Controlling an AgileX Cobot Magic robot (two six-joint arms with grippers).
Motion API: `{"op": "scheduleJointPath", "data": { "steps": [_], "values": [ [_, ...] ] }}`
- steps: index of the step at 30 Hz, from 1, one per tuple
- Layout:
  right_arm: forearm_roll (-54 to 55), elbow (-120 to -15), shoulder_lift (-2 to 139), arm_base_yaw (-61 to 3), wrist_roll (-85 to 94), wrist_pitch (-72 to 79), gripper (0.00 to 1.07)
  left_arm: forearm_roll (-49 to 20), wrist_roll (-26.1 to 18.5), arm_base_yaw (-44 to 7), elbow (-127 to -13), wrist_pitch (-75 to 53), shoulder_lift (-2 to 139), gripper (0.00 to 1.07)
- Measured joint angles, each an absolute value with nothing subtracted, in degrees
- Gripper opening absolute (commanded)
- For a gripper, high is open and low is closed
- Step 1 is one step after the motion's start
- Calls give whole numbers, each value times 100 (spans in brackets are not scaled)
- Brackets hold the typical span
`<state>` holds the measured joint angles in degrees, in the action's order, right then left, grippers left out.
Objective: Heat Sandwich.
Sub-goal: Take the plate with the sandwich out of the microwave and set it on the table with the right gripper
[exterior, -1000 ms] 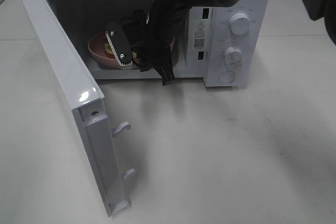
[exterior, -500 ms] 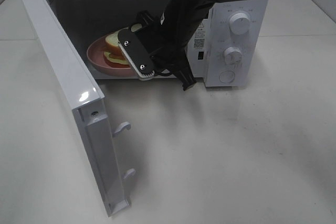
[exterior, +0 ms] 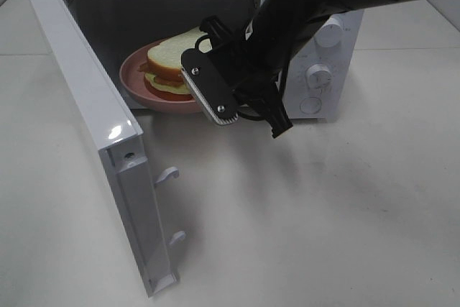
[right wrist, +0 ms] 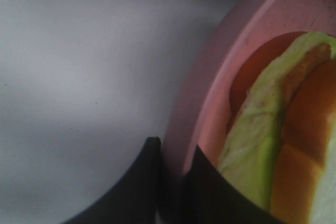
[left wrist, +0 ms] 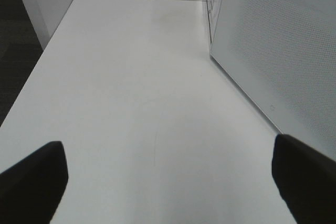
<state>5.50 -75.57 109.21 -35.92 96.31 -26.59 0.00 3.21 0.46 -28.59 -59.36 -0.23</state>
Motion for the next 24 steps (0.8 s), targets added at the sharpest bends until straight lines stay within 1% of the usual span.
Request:
{"op": "scheduleJointPath", "data": {
  "steps": [1,5,6,10,24],
  "values": [
    [550,-7557,10921,-3592,9631,-2659,0,0,321,46,-2859,-5936,-23,101],
    [894,-6830,10445,-3598,9929,-2223,0,0,321,46,-2859,-5936,-23,101],
    [894,-6830,10445,-3598,9929,-2223,0,0,321,46,-2859,-5936,-23,101],
    [991,-6262,10044,-3598,10015,-1805,0,0,321,46,-2859,-5936,-23,101],
    [1043,-5076,8944,-3598,10015,-1558,0,0,321,46,-2859,-5936,-23,101]
  ]
}}
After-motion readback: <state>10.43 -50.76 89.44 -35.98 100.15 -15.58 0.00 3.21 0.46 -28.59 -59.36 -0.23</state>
